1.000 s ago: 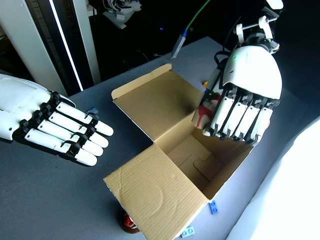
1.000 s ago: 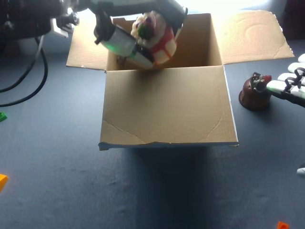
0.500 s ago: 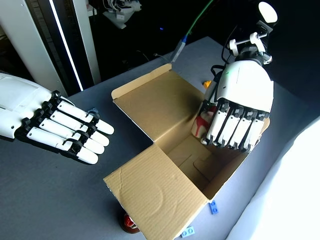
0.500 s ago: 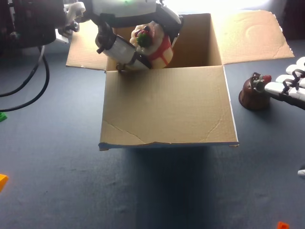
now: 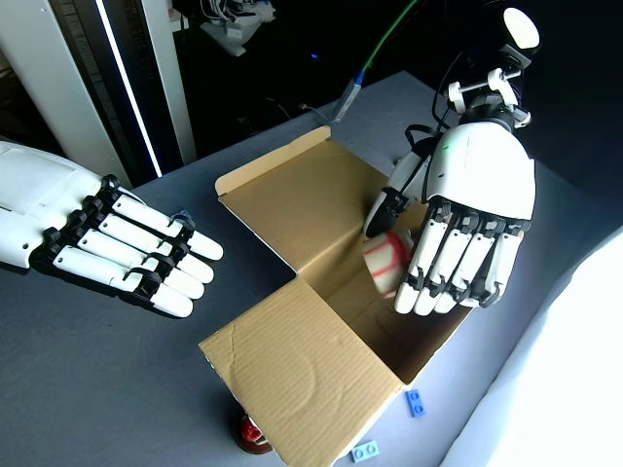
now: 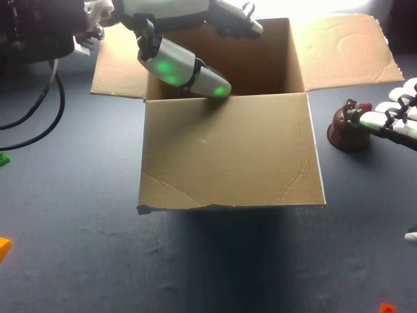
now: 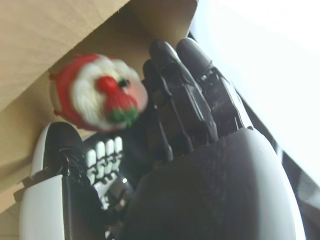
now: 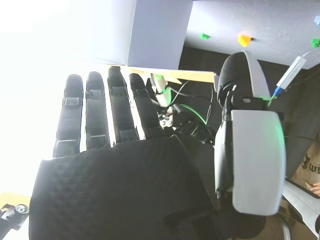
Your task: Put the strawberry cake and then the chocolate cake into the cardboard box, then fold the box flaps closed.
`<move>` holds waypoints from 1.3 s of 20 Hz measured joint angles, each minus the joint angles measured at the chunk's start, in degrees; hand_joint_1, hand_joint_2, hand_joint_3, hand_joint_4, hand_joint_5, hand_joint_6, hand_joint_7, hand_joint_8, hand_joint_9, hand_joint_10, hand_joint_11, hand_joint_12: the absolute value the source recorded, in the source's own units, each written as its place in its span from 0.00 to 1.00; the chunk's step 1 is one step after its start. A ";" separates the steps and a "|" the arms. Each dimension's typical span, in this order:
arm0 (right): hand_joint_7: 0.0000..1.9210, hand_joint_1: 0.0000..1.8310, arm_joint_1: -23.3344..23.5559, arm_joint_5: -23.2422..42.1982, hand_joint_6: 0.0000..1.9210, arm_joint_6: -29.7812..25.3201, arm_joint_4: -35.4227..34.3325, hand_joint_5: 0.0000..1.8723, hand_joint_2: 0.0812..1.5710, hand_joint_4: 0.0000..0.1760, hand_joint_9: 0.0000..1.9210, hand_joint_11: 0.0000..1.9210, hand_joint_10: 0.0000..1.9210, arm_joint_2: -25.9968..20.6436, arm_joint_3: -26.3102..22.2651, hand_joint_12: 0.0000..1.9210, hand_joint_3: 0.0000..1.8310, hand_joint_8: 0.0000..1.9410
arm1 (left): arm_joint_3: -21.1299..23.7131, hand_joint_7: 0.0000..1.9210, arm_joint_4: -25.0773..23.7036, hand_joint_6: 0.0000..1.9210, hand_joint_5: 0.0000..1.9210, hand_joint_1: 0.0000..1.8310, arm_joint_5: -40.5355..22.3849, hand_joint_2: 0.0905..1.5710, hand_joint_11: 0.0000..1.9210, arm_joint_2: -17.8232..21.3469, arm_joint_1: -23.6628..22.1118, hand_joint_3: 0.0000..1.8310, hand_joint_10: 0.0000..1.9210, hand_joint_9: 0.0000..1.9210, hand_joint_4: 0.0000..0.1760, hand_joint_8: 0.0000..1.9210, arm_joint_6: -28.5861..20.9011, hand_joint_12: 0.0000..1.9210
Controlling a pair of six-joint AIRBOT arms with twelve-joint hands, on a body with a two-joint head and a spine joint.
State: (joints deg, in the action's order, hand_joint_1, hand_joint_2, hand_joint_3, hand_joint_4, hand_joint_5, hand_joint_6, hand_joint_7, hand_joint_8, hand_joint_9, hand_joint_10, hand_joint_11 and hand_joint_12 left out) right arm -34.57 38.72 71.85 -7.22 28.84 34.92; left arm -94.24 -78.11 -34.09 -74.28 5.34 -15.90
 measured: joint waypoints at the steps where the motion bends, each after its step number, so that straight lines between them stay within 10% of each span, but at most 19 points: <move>1: 0.06 0.19 0.00 0.00 0.00 0.00 0.00 0.03 0.64 0.00 0.03 0.00 0.00 0.00 0.00 0.09 0.00 0.00 | 0.00 0.25 0.07 0.00 0.16 0.20 0.00 0.57 0.11 0.00 0.00 0.00 0.00 0.32 0.00 0.00 0.00 0.55; 13: 0.04 0.20 0.00 -0.44 0.00 0.83 -17.14 0.03 0.64 0.00 0.02 0.00 0.00 0.07 3.85 0.03 0.00 0.00 | -3.41 0.26 -2.29 0.00 0.16 0.20 -1.38 0.58 0.12 -0.04 -4.46 0.00 0.00 0.31 0.09 0.00 -3.10 0.56; 26: 0.02 0.56 0.46 -13.68 0.00 -27.67 -16.85 0.01 0.61 0.00 0.02 0.00 0.00 6.05 18.75 0.01 0.00 0.00 | 8.76 0.27 -3.50 0.00 0.16 0.20 13.97 0.60 0.11 12.83 -7.26 0.00 0.00 0.33 0.08 0.00 -16.15 0.58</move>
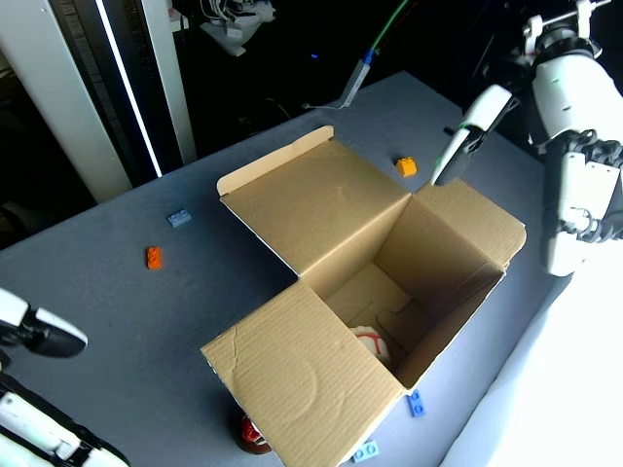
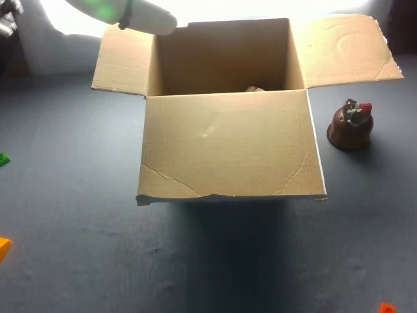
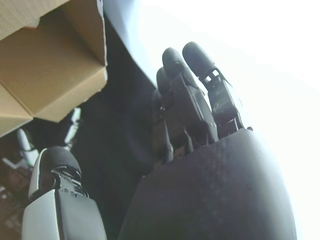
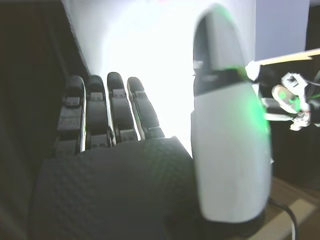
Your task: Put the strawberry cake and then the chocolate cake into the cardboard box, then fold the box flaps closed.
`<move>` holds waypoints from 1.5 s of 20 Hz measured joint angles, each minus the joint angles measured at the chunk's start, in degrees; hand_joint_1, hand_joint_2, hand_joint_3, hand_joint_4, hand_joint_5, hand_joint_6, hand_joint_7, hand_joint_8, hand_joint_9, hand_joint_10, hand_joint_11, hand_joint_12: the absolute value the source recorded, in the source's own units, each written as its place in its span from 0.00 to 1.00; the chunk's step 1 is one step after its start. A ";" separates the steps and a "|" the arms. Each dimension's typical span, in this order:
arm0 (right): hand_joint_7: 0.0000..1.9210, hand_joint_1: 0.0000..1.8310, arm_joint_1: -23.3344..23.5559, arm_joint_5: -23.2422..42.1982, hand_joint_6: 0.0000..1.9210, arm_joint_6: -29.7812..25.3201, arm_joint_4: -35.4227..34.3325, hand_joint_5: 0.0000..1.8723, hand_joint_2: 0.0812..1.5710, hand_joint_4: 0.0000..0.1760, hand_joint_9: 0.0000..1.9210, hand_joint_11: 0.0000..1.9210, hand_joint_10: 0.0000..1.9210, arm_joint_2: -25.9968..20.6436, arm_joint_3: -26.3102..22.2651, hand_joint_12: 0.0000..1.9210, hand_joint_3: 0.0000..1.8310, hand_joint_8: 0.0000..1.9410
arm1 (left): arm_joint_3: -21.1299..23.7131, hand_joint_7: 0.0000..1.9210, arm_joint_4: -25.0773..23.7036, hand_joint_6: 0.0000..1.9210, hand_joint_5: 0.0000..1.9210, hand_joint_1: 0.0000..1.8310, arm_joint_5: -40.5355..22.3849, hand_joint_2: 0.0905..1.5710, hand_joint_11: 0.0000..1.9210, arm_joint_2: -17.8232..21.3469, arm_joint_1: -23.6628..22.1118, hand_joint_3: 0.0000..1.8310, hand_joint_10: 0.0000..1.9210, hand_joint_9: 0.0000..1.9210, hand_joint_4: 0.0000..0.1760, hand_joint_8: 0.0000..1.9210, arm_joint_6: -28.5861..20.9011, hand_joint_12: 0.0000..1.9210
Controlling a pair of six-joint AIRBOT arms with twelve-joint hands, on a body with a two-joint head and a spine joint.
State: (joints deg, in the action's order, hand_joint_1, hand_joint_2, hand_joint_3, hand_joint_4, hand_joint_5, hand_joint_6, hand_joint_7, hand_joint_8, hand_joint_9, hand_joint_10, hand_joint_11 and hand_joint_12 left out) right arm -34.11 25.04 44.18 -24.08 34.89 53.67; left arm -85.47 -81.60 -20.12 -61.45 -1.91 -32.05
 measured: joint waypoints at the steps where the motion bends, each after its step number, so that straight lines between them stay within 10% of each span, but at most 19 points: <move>1: 0.03 0.57 0.00 -0.68 0.00 -0.44 0.11 0.01 0.60 0.00 0.03 0.00 0.00 0.70 0.59 0.01 0.00 0.00 | 0.66 0.27 -0.02 0.00 0.17 0.21 1.01 0.60 0.11 0.48 0.02 0.00 0.00 0.33 0.07 0.00 -0.87 0.57; 12: 0.02 0.58 4.17 -5.31 0.00 -9.68 -0.66 0.01 0.62 0.00 0.01 0.00 0.00 11.82 11.56 0.01 0.00 0.00 | 9.53 0.26 1.57 0.00 0.16 0.23 15.19 0.61 0.10 8.98 3.56 0.00 0.00 0.33 0.05 0.00 -13.75 0.58; 30: 0.01 0.61 10.27 -6.45 0.00 -7.65 -2.27 0.01 0.60 0.00 0.01 0.00 0.00 29.11 28.83 0.00 0.00 0.00 | 14.38 0.26 16.09 0.00 0.15 0.22 21.86 0.61 0.10 15.50 12.13 0.00 0.00 0.33 0.09 0.00 -14.16 0.61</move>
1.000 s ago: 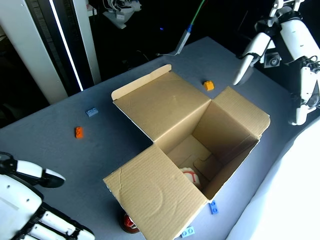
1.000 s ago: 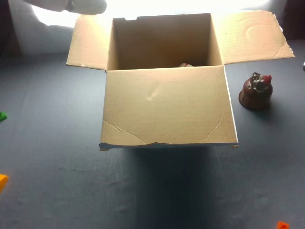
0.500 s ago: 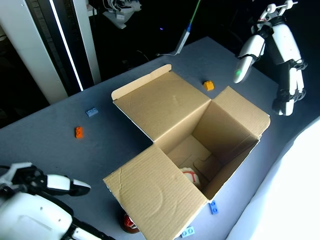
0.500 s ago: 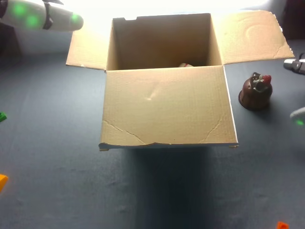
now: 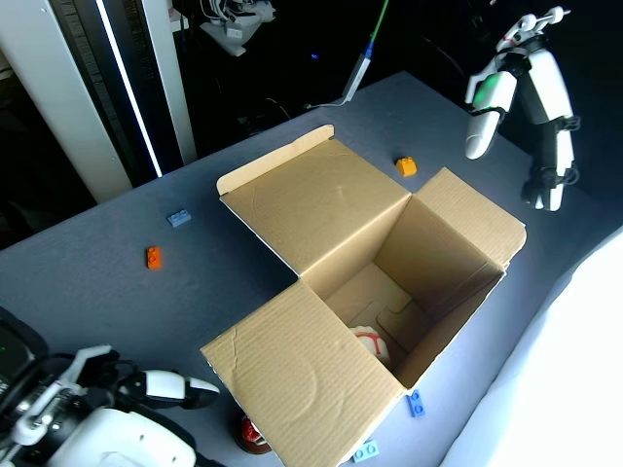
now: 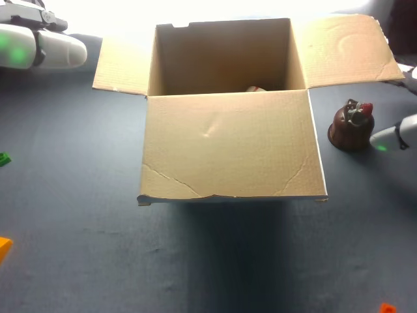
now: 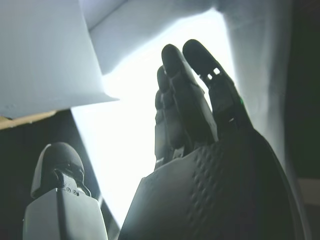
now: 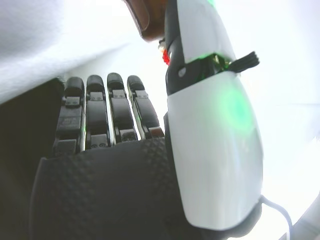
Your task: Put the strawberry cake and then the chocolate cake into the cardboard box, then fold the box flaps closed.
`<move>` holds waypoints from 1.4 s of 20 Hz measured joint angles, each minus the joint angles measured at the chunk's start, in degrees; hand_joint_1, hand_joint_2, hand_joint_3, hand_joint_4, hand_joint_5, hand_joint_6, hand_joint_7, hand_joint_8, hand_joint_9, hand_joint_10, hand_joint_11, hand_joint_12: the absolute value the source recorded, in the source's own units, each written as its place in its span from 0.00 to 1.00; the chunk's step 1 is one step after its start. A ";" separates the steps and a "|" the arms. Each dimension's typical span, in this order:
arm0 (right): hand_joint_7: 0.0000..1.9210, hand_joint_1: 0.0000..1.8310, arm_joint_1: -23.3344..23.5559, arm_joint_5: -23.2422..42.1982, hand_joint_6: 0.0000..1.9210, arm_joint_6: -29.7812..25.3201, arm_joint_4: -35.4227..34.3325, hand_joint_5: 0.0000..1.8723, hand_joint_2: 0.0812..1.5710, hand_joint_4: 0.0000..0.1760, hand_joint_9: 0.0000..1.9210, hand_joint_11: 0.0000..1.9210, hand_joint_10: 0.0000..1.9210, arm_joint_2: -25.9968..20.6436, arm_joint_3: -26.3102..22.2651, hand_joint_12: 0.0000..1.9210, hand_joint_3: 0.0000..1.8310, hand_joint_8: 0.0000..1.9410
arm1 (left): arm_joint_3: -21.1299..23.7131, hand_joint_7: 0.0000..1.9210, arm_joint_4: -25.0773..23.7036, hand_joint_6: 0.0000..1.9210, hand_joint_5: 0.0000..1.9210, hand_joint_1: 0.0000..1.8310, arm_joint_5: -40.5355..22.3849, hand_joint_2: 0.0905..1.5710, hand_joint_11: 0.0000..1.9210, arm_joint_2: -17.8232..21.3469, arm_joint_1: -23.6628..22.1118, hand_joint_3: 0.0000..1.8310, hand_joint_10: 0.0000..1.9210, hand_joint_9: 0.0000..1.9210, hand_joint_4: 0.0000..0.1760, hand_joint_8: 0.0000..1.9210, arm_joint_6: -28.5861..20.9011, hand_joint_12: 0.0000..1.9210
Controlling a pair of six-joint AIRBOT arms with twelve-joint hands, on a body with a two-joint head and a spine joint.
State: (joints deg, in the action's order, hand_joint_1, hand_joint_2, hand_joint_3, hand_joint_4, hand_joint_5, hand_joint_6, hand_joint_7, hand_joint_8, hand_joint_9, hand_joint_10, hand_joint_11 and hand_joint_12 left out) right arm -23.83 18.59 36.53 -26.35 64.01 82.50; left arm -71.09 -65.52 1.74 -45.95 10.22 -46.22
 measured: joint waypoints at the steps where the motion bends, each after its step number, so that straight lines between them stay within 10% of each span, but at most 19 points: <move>1: 0.01 0.61 0.15 0.31 0.00 0.11 0.00 0.01 0.60 0.00 0.01 0.00 0.00 0.42 0.28 0.00 0.00 0.00 | 0.37 0.26 0.83 0.00 0.15 0.21 0.24 0.61 0.10 0.00 0.00 0.00 0.00 0.32 0.09 0.00 0.00 0.60; 23: 0.06 0.58 -0.76 0.76 0.02 3.82 1.57 0.05 0.63 0.00 0.04 0.01 0.01 4.11 1.46 0.00 0.01 0.01 | 3.43 0.25 9.20 0.00 0.16 0.23 6.21 0.62 0.11 -1.57 -0.13 0.00 0.00 0.32 0.08 0.00 0.02 0.60; 26: 0.27 0.59 -0.76 1.20 0.06 3.85 1.77 0.21 0.65 0.00 0.20 0.00 0.07 4.11 1.46 0.43 0.00 0.04 | 3.78 0.26 9.38 0.00 0.16 0.24 5.38 0.61 0.12 -1.57 0.74 0.00 0.00 0.33 0.08 0.00 0.02 0.59; 28: 0.39 0.60 -0.76 1.42 0.15 3.82 1.70 0.33 0.66 0.00 0.25 0.00 0.29 4.09 1.46 0.69 0.00 0.09 | 3.78 0.26 9.35 0.00 0.16 0.23 4.66 0.62 0.11 -1.57 0.79 0.00 0.00 0.33 0.09 0.00 0.02 0.59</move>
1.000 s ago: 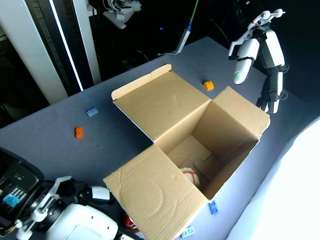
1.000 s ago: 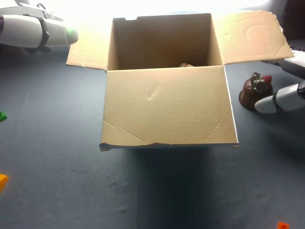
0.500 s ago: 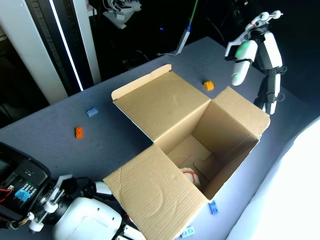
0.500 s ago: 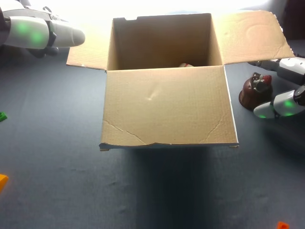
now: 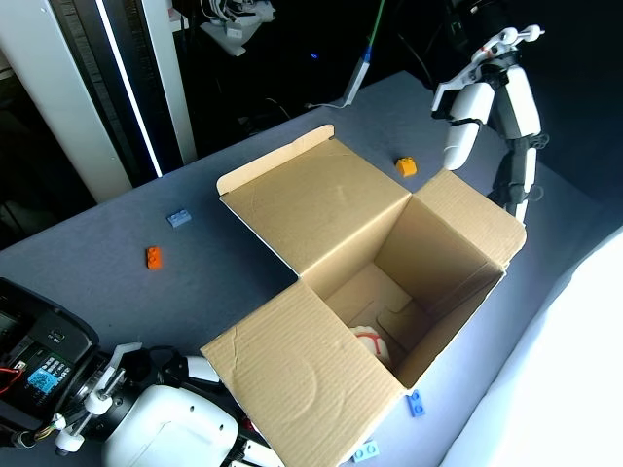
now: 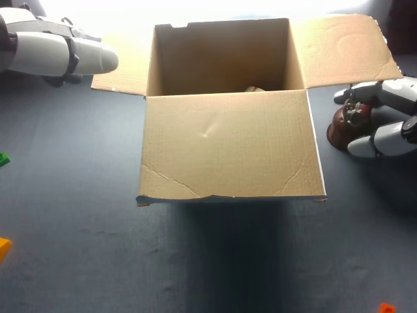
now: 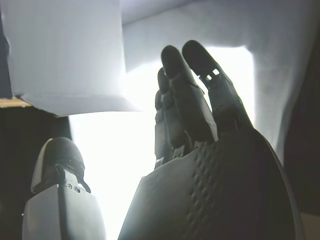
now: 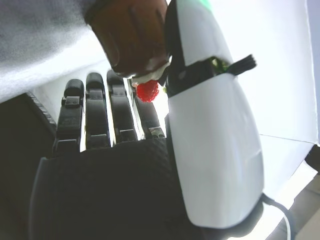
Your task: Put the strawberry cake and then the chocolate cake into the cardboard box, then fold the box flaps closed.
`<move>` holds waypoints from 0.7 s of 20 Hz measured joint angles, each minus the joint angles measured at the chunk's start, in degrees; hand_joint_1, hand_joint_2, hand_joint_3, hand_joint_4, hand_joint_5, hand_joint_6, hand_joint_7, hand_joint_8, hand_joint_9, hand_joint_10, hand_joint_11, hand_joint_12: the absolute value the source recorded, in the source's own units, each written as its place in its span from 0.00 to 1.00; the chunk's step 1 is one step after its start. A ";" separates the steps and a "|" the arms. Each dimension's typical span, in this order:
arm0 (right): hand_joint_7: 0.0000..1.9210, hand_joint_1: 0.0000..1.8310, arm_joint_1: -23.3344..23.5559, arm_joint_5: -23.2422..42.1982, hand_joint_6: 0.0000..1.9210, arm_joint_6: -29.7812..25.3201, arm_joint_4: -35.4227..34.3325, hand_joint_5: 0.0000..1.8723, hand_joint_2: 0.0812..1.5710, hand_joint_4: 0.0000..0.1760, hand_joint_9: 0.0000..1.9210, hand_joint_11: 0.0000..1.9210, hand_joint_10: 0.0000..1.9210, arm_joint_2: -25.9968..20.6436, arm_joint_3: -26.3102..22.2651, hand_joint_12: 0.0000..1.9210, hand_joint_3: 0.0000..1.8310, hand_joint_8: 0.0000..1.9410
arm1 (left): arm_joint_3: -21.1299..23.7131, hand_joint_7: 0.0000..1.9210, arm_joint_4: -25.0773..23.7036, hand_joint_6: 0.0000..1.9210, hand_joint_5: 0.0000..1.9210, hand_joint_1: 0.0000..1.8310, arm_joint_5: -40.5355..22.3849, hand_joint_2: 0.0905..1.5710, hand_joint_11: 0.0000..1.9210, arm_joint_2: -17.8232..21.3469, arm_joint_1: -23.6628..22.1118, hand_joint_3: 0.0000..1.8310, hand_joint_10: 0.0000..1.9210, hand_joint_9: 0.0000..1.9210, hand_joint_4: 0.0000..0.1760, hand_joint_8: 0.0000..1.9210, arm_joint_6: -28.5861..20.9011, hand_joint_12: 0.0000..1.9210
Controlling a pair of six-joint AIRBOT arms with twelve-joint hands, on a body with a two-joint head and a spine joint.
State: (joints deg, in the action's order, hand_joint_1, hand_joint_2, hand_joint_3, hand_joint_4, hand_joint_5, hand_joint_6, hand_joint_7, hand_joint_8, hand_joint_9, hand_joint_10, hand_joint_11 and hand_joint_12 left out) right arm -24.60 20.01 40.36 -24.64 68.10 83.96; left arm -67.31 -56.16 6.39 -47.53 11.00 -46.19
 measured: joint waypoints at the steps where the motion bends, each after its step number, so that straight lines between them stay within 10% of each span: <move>1: 0.42 0.62 0.00 0.22 0.21 0.02 0.15 0.37 0.67 0.00 0.25 0.00 0.41 -0.02 0.00 0.75 0.00 0.15 | 0.11 0.26 0.00 0.00 0.16 0.22 -0.04 0.62 0.11 0.00 0.07 0.00 0.00 0.33 0.09 0.00 0.00 0.59; 2: 0.44 0.61 0.00 0.33 0.56 0.02 0.17 0.42 0.73 0.00 0.25 0.00 0.50 -0.02 0.00 0.82 0.01 0.20 | 0.17 0.26 -0.02 0.00 0.16 0.23 -0.09 0.62 0.11 0.00 0.31 0.00 0.00 0.33 0.09 0.00 0.00 0.59; 3: 0.42 0.63 0.00 0.33 0.63 0.04 0.24 0.42 0.76 0.00 0.25 0.00 0.59 -0.02 0.00 0.87 0.00 0.60 | 0.24 0.26 0.00 0.00 0.16 0.23 -0.04 0.62 0.11 0.00 0.35 0.00 0.00 0.33 0.08 0.00 0.00 0.59; 4: 0.41 0.66 0.00 0.31 0.51 0.04 0.24 0.51 0.74 0.00 0.29 0.05 0.65 -0.02 0.00 0.90 0.00 0.69 | 0.24 0.26 -0.02 0.00 0.16 0.23 -0.04 0.62 0.11 0.00 0.37 0.00 0.00 0.33 0.10 0.00 0.00 0.59; 7: 0.39 0.73 0.00 0.33 0.51 0.04 0.24 0.50 0.76 0.00 0.30 0.07 0.85 -0.02 0.00 0.99 0.00 0.70 | 0.35 0.26 -0.04 0.00 0.16 0.23 0.00 0.62 0.10 0.00 0.35 0.00 0.00 0.33 0.11 0.00 0.02 0.61; 14: 0.42 0.74 -0.42 0.59 0.45 0.17 0.46 0.55 0.74 0.00 0.32 0.08 0.84 -1.81 -1.18 1.00 0.00 0.67 | 0.83 0.26 -0.04 0.00 0.16 0.24 -0.09 0.62 0.11 0.00 -0.13 0.00 0.00 0.33 0.07 0.00 0.00 0.61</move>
State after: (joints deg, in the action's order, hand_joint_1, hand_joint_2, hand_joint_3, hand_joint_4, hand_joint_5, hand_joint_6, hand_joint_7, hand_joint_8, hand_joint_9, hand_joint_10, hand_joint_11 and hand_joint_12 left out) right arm -25.02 20.60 40.53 -24.18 66.28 82.78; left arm -66.48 -56.21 6.31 -47.53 10.87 -46.19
